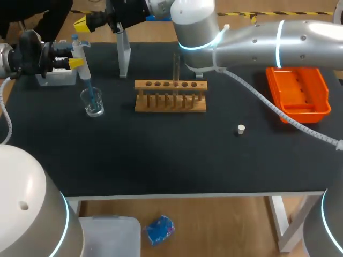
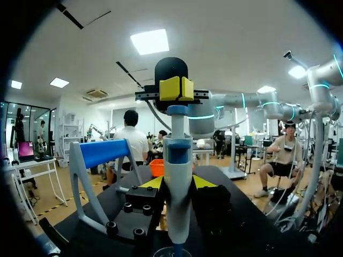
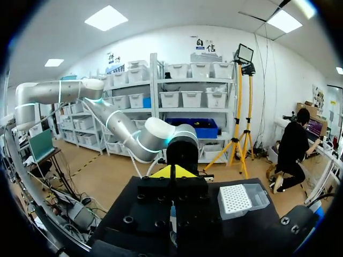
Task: Invert the test tube, pick up the pipette, mount the tip to pipette, aspirate from beaker and dispense into the tube, eject the tip, return the pipette, and cap with the stopper.
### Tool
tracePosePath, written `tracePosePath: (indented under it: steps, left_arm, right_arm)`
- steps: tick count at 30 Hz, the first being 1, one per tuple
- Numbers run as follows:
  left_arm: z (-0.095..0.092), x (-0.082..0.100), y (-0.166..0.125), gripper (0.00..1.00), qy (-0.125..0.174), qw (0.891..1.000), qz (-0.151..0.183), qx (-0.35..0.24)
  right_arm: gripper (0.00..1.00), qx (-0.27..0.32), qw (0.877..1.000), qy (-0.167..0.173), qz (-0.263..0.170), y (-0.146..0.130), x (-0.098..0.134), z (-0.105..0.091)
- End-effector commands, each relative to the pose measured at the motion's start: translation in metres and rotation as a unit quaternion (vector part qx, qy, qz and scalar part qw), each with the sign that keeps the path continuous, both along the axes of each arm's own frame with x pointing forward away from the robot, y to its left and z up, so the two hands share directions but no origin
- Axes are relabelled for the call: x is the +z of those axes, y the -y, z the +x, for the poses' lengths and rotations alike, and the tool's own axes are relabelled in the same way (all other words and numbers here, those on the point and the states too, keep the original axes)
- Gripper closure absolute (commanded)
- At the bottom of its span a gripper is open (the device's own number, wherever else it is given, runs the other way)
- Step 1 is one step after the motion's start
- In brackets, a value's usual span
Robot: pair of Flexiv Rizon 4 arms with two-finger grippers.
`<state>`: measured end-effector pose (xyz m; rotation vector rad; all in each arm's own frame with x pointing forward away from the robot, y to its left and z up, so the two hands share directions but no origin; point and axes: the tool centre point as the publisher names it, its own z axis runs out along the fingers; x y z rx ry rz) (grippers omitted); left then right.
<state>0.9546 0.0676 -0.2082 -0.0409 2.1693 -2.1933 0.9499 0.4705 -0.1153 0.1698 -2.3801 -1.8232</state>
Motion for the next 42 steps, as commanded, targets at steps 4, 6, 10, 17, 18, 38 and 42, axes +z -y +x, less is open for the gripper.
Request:
tracePosePath:
  steps: [4,6,10,17,18,38,42]
  left_arm:
    - [0.002,-0.001,-0.002,1.00,0.000,1.000,-0.001,-0.003]
    - [0.002,-0.001,-0.002,1.00,0.000,1.000,-0.001,-0.003]
    - [0.002,-0.001,-0.002,1.00,0.000,1.000,-0.001,-0.003]
    - [0.002,-0.001,-0.002,1.00,0.000,1.000,-0.001,-0.003]
    - [0.002,-0.001,-0.002,1.00,0.000,1.000,-0.001,-0.003]
    - [0.002,-0.001,-0.002,1.00,0.000,1.000,-0.001,-0.003]
    - [0.002,-0.001,-0.002,1.00,0.000,1.000,-0.001,-0.003]
  right_arm:
    - [1.00,-0.002,1.000,-0.007,0.000,-0.013,-0.002,0.001]
    - [1.00,-0.004,1.000,-0.010,-0.001,-0.015,-0.002,0.001]
    - [1.00,-0.011,1.000,-0.016,-0.004,-0.018,-0.003,0.002]
    - [1.00,-0.013,1.000,-0.020,-0.007,-0.020,-0.007,0.001]
    - [1.00,-0.013,1.000,-0.020,-0.008,-0.020,-0.008,0.001]
    - [1.00,-0.021,0.999,-0.022,-0.012,-0.012,-0.014,0.005]
    - [1.00,-0.021,0.999,-0.022,-0.014,-0.011,-0.015,0.006]
